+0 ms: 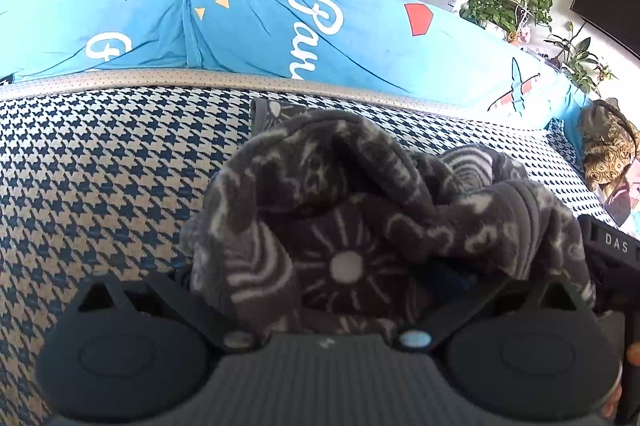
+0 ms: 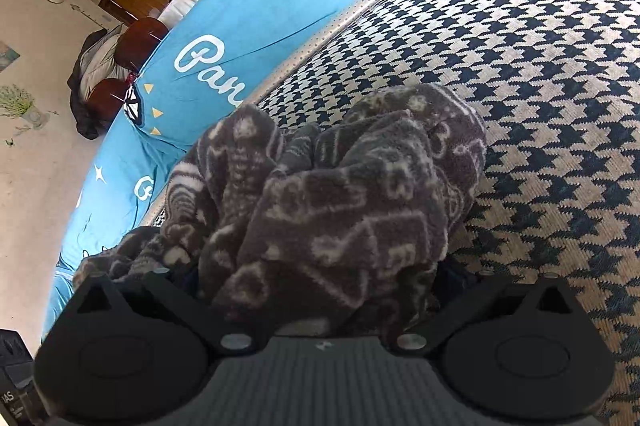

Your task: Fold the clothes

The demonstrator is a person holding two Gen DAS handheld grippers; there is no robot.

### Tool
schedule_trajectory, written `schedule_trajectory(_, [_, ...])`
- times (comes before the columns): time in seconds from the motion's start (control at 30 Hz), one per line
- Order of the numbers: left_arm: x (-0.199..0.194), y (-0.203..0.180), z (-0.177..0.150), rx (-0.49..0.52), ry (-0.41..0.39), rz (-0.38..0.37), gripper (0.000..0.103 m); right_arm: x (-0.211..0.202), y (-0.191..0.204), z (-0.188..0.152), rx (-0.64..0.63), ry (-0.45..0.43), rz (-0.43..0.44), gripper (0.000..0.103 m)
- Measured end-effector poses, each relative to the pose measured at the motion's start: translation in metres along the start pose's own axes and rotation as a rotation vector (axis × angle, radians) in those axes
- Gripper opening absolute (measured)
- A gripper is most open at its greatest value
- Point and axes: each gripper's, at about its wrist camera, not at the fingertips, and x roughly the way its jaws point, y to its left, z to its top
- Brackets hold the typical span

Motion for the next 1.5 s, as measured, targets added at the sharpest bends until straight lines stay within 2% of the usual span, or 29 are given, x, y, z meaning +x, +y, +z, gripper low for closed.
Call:
schedule_trajectory(0.33, [-0.011, 0.018, 0.020, -0.019, -0.046, 0.051, 0.103, 0.013, 0.020, -0.005, 0.029, -0.009, 0.068, 0.103])
schedule_trajectory(0.5, [-0.017, 0.027, 0.030, -0.029, -0.070, 0.077, 0.103, 0.029, 0.039, -0.011, 0.045, 0.016, 0.122, 0.103])
schedule_trajectory(0.77, [-0.031, 0.060, 0.044, -0.102, -0.104, 0.124, 0.103, 0.051, 0.075, -0.014, 0.002, 0.016, 0.196, 0.103])
schedule_trajectory(1.0, [-0.032, 0.070, 0.038, -0.153, -0.088, 0.146, 0.103, 0.055, 0.081, -0.016, -0.046, 0.038, 0.132, 0.103])
schedule_trajectory(1.17, [-0.055, 0.074, 0.037, -0.192, -0.140, 0.112, 0.103, 0.048, 0.071, -0.012, 0.002, 0.079, 0.128, 0.103])
schedule_trajectory(1.37, [-0.078, 0.080, 0.039, -0.235, -0.202, 0.092, 0.103, 0.023, 0.071, -0.013, -0.047, 0.063, 0.114, 0.103])
schedule_trajectory(1.5, [-0.087, 0.078, 0.042, -0.238, -0.228, 0.081, 0.103, 0.003, 0.071, -0.014, -0.124, 0.018, 0.088, 0.103])
